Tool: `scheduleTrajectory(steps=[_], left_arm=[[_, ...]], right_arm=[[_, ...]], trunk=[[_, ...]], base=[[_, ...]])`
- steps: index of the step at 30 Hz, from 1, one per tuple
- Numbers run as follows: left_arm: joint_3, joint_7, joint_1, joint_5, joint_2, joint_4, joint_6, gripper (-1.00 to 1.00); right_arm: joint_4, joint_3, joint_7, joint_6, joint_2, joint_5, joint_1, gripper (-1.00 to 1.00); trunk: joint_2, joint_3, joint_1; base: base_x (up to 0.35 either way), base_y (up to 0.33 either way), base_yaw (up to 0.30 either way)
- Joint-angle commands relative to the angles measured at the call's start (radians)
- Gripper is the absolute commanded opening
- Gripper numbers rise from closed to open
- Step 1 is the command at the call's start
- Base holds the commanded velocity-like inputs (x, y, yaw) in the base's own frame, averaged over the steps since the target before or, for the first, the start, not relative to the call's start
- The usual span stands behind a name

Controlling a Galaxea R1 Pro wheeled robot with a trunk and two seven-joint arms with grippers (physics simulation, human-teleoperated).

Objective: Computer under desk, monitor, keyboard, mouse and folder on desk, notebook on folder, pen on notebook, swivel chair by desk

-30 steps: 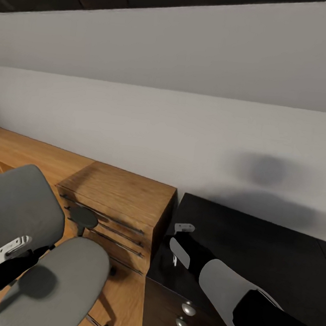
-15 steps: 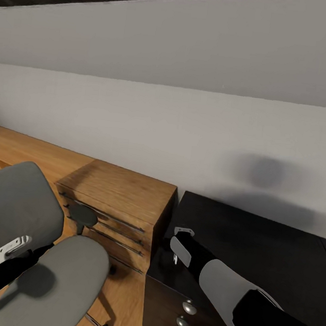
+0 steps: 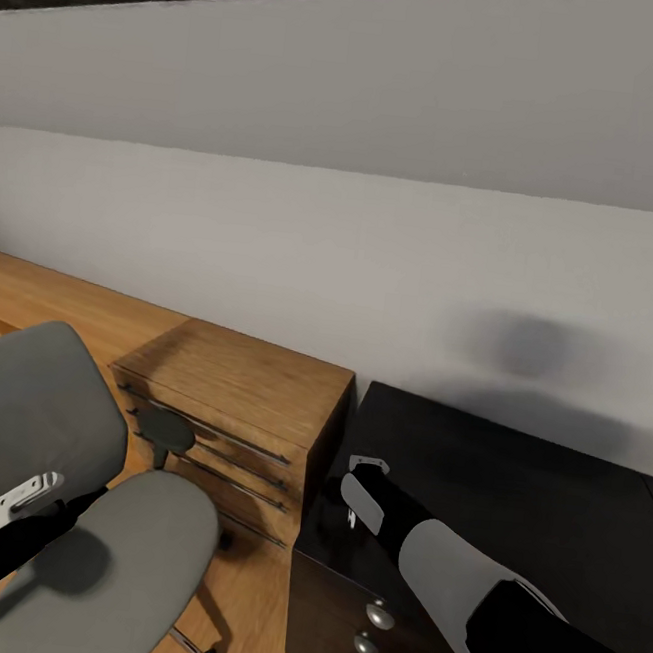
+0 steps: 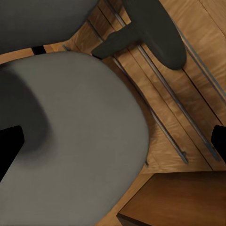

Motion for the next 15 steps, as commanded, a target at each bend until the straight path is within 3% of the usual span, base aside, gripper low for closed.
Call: scheduleTrajectory(steps=[1, 15], left_arm=[[0.0, 0.008, -0.001, 0.011, 0.0, -0.001, 0.004, 1.0], [0.005, 0.008, -0.001, 0.011, 0.0, -0.001, 0.004, 1.0]], right_arm=[[-0.001, 0.005, -0.007, 0.003, 0.0, -0.006, -0.001, 1.0], [0.051, -0.002, -0.008, 0.013, 0.0, -0.008, -0.001, 1.0]], trunk=[[-0.001, -0.001, 0.0], [-0.001, -0.001, 0.0]], base=[[0.0, 0.0, 0.0], [0.0, 0.0, 0.0]])
